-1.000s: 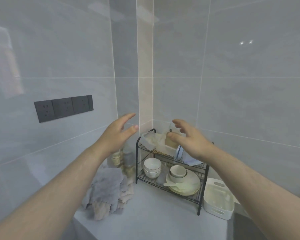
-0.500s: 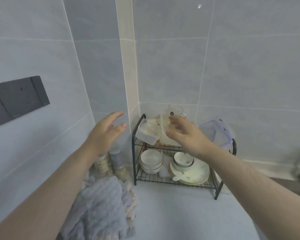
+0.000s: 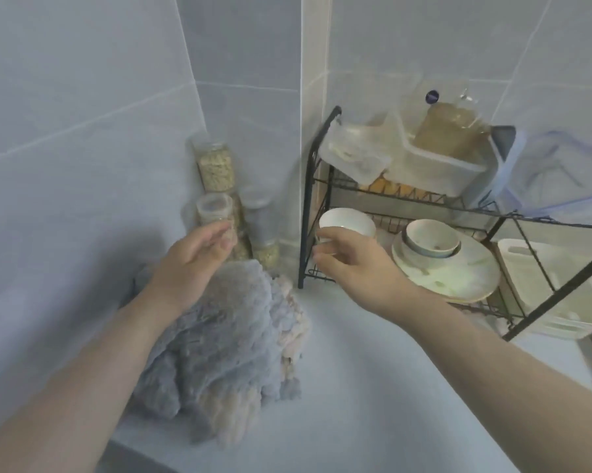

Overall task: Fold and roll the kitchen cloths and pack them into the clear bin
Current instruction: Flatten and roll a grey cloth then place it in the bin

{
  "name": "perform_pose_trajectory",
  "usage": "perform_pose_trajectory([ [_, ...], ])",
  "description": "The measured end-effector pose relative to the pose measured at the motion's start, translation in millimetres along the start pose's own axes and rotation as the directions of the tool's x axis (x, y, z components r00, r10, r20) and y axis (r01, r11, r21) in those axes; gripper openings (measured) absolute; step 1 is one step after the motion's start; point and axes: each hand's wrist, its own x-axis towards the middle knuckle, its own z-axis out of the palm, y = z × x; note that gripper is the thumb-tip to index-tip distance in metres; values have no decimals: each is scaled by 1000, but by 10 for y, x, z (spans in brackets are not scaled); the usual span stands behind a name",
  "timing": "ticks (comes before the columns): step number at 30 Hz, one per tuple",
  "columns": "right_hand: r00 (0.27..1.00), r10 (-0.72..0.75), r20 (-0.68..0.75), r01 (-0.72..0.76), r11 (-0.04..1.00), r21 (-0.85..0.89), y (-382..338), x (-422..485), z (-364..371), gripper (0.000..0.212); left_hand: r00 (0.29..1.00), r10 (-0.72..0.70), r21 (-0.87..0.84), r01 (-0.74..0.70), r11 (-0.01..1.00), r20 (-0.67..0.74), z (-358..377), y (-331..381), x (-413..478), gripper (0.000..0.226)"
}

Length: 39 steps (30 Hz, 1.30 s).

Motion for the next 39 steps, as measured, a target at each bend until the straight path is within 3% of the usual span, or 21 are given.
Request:
perform_pose_trajectory([
  [3,998,-37,50,37,999,17,328,94,417,40,1000,13,41,-12,999,-18,20,-430,-63,52],
  [8,989,-140,54,143,988,-61,589,225,852,39,983,162,201,-142,969,-90,-64,-716,-51,21],
  [13,944,-327,-48,314,933,-179,680,264,1134,23,910,395,401,-318,859,-126,-142,-794,-149,17],
  [16,906,-422,-2,407,874,-267,711,185,1249,36,847,511,531,-368,764,-148,-90,-880,-292,12],
  [18,901,-423,100,432,850,-302,713,103,1301,52,808,574,586,-401,704,-137,-52,-955,-416,25],
  [20,899,-413,144,438,842,-315,692,11,1345,53,786,607,599,-432,674,-116,-22,-1005,-562,36],
  [24,902,-431,30,416,850,-324,594,-124,1406,16,785,615,579,-469,667,-72,-50,-1060,-848,45],
  [28,935,-347,-76,326,923,-205,430,-228,1380,6,820,572,678,-439,590,33,0,-1169,-1024,75],
  [30,930,-336,-148,317,938,-139,299,-269,1333,6,822,565,714,-433,549,64,46,-1195,-1048,73],
  [34,902,-360,-238,326,930,-170,78,-351,1227,6,770,635,653,-453,607,-56,-6,-1134,-998,46],
  [39,862,-412,-295,335,900,-278,-79,-535,943,8,815,560,502,-426,753,-148,-102,-758,-935,39],
])
